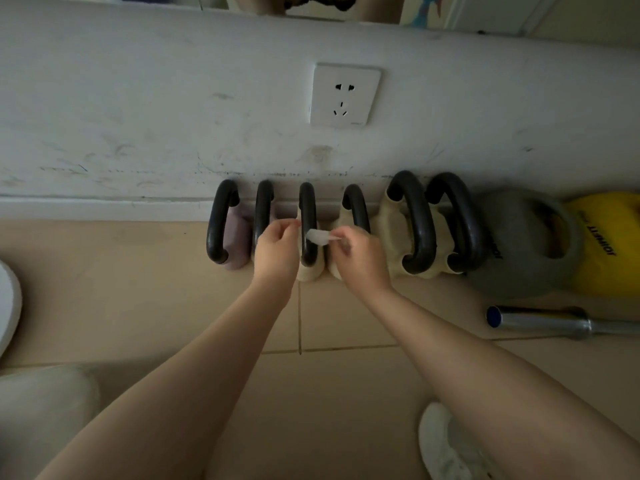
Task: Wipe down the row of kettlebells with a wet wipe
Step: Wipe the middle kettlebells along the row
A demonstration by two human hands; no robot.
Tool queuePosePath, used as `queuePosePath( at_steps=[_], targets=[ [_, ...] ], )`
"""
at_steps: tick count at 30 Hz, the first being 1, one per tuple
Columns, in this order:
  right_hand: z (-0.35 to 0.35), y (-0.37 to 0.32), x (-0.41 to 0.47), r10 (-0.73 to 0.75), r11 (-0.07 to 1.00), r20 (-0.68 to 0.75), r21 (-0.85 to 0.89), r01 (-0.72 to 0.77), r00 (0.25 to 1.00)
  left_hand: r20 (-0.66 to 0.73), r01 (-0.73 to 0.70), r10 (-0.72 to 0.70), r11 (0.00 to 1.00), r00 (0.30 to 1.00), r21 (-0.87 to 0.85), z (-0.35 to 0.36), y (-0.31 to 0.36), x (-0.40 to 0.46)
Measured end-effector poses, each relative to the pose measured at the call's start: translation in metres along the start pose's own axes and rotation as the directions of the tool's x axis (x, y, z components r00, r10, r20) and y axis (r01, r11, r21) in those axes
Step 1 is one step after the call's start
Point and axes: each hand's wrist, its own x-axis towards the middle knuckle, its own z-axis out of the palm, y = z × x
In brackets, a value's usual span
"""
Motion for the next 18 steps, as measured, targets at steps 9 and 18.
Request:
queuePosePath(
  at_steps=[9,18],
  targets=[
    [-0.048,0.053,0.003,0.575,0.788,-0.178,0.382,-0.483,0.798,0.157,0.047,-0.073,0.986,0.985,0.162,0.069,-0.032,0.011],
    [-0.024,0.037,0.011,0.619,0.364,0.348,0.668,-0.65,0.704,0.056,0.027,-0.039,0.98,0.998,0.2,0.092,-0.048,0.018]
  ],
)
